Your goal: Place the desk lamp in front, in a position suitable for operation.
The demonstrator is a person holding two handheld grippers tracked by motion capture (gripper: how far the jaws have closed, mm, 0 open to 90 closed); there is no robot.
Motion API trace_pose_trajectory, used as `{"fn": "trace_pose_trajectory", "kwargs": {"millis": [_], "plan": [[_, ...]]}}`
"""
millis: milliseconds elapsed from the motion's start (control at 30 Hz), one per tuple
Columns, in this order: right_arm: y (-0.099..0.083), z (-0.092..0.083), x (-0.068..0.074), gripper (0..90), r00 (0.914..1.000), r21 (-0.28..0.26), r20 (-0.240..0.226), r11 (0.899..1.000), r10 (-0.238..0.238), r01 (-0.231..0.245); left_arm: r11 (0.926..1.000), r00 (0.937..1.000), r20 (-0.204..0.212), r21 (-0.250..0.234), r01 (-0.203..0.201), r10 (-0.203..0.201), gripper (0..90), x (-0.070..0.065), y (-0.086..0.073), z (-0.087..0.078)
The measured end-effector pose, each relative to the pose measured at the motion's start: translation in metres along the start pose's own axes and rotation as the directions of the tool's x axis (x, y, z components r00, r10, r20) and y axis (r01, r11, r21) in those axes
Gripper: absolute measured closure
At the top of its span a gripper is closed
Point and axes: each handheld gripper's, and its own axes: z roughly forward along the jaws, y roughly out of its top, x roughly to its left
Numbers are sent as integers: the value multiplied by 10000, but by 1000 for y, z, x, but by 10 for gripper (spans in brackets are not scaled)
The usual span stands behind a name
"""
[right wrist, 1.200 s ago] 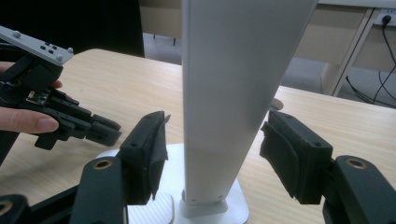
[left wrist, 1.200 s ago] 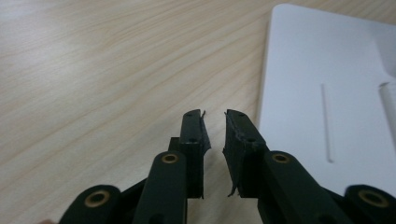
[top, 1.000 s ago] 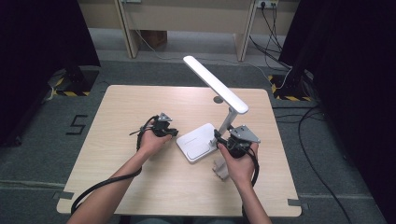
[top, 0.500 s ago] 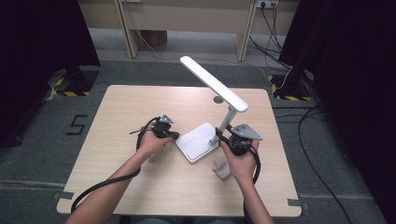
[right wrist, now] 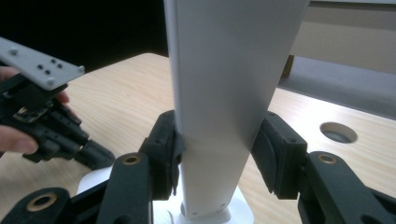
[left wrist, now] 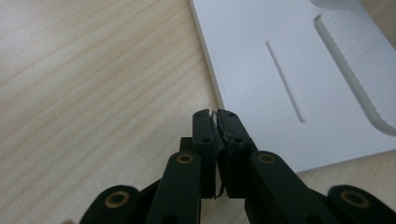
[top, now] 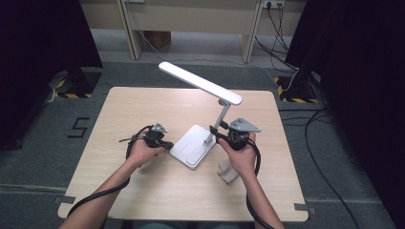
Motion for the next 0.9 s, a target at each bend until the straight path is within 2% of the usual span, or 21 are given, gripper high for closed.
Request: {"fn": "trace_pose_trajectory", "kwargs": {"millis": [167, 233, 400, 567, 833, 900], "plan": [[5, 16, -2, 543, 9998, -95, -154, 9999, 110, -111, 10000, 10000, 0, -6, 29, -29, 842, -1, -5, -5], [7, 19, -2, 544, 9999, 29, -113, 10000, 29, -29, 10000, 10000, -27, -20, 44, -44, 841, -3, -7, -6], [15, 39, -1, 563, 9999, 185, -105, 9998, 122, -120, 10000, 10000, 14, -59, 71, -70, 838, -6, -13, -10], [17, 46, 4, 574, 9997, 242, -144, 9995, 191, -188, 10000, 9999, -128, -23, 95, -95, 831, -7, -17, -15], [18, 54, 21, 595, 9988, 308, -351, 9990, 331, -320, 9999, 9992, -396, 77, 102, -99, 825, -8, -26, -24], [19, 56, 26, 599, 9993, 319, -301, 9992, 241, -231, 9999, 9990, -440, 119, 88, -82, 821, -8, -28, -26]]}}
